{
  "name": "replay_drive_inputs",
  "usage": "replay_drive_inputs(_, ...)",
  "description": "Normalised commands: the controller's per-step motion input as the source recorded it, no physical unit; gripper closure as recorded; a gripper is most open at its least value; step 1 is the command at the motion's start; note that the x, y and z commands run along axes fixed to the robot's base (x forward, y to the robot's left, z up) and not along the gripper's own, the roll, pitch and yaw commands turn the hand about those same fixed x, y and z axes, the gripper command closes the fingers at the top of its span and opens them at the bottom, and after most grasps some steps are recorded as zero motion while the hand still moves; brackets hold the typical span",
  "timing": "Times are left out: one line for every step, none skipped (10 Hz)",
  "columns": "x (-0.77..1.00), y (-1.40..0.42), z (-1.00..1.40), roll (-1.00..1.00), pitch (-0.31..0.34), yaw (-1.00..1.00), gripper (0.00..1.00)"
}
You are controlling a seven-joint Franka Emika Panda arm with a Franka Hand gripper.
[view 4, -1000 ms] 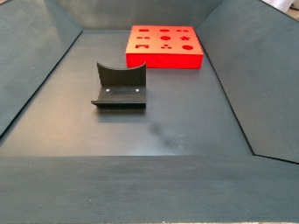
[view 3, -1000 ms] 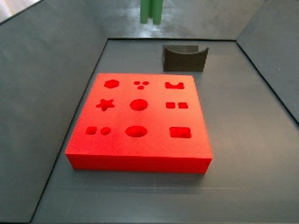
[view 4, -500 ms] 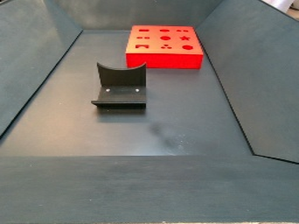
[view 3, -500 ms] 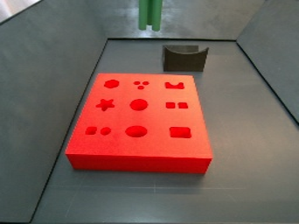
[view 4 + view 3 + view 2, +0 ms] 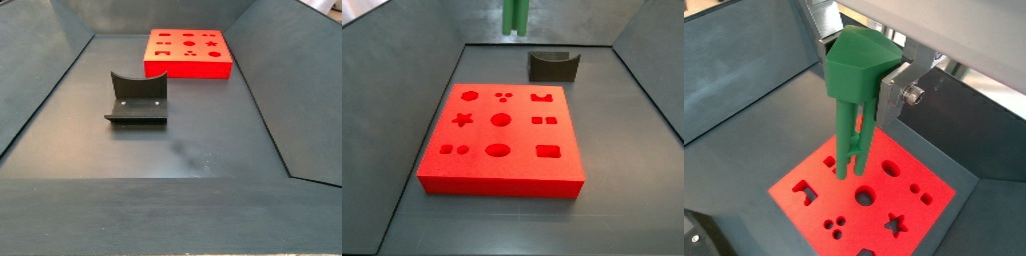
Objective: Pick up the 3 prong object. Move up. Place the 3 prong object on the fixture. Regrasp the 3 prong object. Move to above the board. Insert the 3 prong object.
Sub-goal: Insert the 3 prong object.
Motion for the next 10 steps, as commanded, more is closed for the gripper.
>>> replay_drive_inputs(0.0,0.61,0.0,-0.21,-0.074,0.32,1.0)
replay_drive_inputs(-0.01,0.22,0.0,-0.01,0.0,0.21,1.0)
replay_drive_inputs(-0.05,0.0,0.0,0.0,0.0,0.0,1.0)
replay_drive_inputs(0.0,0.04,-0.17,0.0,0.0,-0.42,1.0)
replay_drive_inputs(0.0,0.0,-0.31,0.0,0.0,-0.99,1.0)
replay_drive_inputs(0.0,0.0,-0.4,0.0,0.014,-1.0,1.0)
replay_drive_inputs(0.0,0.0,-0.43,-0.02,0.03,-1.0,1.0)
replay_drive_inputs(0.0,0.0,-0.45,-0.04,0.034,-1.0,1.0)
replay_drive_inputs(0.0,0.0,-0.48,-0.08,0.024,-0.99,1.0)
replay_drive_inputs(-0.03,0.0,-0.6,-0.18,0.043,-0.86,1.0)
